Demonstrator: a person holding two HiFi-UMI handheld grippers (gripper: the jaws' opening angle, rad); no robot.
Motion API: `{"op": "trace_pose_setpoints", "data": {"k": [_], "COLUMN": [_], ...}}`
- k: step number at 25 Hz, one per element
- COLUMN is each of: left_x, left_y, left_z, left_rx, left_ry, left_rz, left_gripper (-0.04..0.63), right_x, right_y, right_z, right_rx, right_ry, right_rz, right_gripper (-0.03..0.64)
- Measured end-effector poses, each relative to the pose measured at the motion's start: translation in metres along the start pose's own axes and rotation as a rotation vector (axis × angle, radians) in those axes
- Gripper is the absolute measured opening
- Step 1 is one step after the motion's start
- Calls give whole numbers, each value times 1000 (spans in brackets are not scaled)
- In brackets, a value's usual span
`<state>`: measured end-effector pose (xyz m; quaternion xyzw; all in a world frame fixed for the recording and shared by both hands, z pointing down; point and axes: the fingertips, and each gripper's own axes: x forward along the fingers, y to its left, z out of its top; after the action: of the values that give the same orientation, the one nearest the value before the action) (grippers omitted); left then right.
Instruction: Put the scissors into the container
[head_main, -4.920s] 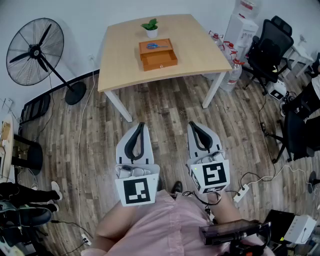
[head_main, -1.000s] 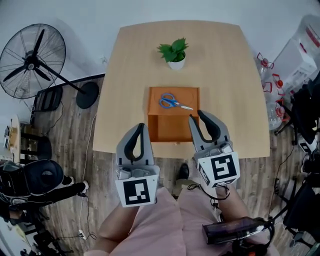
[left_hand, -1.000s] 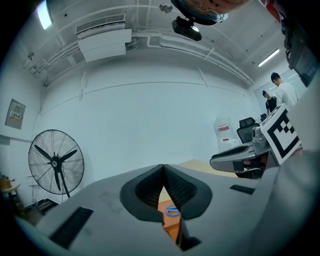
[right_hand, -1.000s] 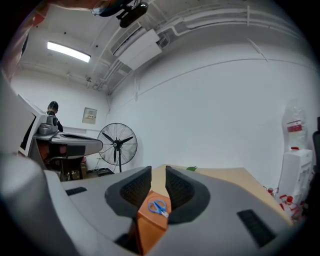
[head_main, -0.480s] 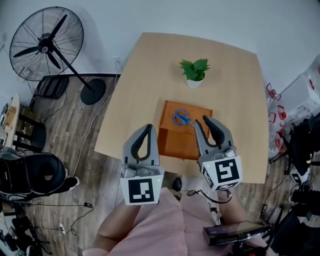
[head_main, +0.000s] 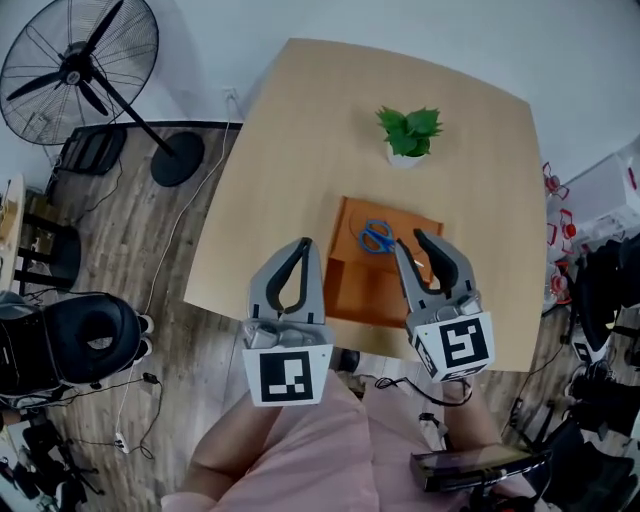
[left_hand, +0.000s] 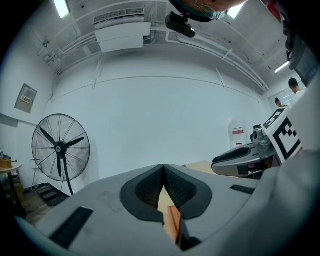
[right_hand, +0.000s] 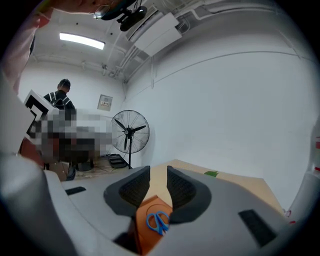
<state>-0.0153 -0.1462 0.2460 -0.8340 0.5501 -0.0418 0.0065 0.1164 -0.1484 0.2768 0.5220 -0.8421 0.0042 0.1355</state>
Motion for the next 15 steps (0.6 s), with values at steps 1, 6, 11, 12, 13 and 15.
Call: {"op": "trace_pose_setpoints", "data": {"k": [1,6,11,12,13,15], "left_x": [4,23,39,43,47,53], "left_y": [2,14,23,25,27,31], "left_z": [-5,-30,-57,-62,-67,-77], "left_rx": [-2,-28,-69,-65,-59,-56], "left_ry": [13,81,143,154,166,192], "left_rz": [-3,-13,-8,-10,-13,-13], "left_gripper": [5,5,5,5,5,5], "right_x": [5,31,51,57,63,71], "right_y": [1,5,6,5,5,4], "right_z": [-5,-35,-66,-71,-75,-82], "right_rx": [-6,-25,-17,-20,-23,-22], "right_ry": [18,113,199,205,206,213], "right_rz": [12,62,109,119,127,136], "right_gripper": [109,109,107,107,107,107]}}
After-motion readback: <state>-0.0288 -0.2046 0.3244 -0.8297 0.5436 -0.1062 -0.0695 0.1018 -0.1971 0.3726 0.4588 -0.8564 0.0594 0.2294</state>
